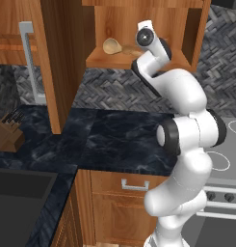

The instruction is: Organize the utensils by type. Pick up the wooden spoons from the counter and place them in the open cabinet. Then pick up the metallic utensils from the counter and place them in the open drawer.

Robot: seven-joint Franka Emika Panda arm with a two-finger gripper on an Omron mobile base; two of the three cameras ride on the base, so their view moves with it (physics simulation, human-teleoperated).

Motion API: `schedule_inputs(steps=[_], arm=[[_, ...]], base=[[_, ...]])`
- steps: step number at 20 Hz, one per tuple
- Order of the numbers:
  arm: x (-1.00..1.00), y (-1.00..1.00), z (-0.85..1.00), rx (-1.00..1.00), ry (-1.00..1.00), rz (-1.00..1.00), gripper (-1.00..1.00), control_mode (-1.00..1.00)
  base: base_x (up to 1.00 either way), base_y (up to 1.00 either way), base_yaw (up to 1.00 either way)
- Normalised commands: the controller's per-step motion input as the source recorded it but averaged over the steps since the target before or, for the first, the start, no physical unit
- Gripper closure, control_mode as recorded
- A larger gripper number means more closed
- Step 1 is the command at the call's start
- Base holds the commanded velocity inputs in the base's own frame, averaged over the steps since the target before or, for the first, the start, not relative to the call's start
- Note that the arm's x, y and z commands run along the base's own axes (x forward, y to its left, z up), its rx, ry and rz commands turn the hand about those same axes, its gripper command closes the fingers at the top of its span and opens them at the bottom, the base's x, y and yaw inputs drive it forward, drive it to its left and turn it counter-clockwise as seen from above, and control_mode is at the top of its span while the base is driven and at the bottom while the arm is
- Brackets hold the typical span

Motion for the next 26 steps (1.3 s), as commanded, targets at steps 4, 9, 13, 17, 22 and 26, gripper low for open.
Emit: schedule_inputs(steps=[4,9,13,17,22,26], arm=[[0.29,-0.09,-0.16,0.0,0.0,0.0,1.0,-1.0],[0.34,-0.07,-0.12,0.0,0.0,0.0,1.0,-1.0],[0.34,-0.05,-0.06,0.0,0.0,0.0,1.0,-1.0],[0.42,-0.03,0.0,0.0,0.0,0.0,1.0,-1.0],[0.37,-0.01,0.0,0.0,0.0,0.0,1.0,-1.0],[0.25,0.0,-0.02,0.0,0.0,0.0,1.0,-1.0]], base=[[0.0,0.0,0.0],[0.0,0.0,0.0],[0.0,0.0,0.0],[0.0,0.0,0.0],[0.0,0.0,0.0],[0.0,0.0,0.0]])
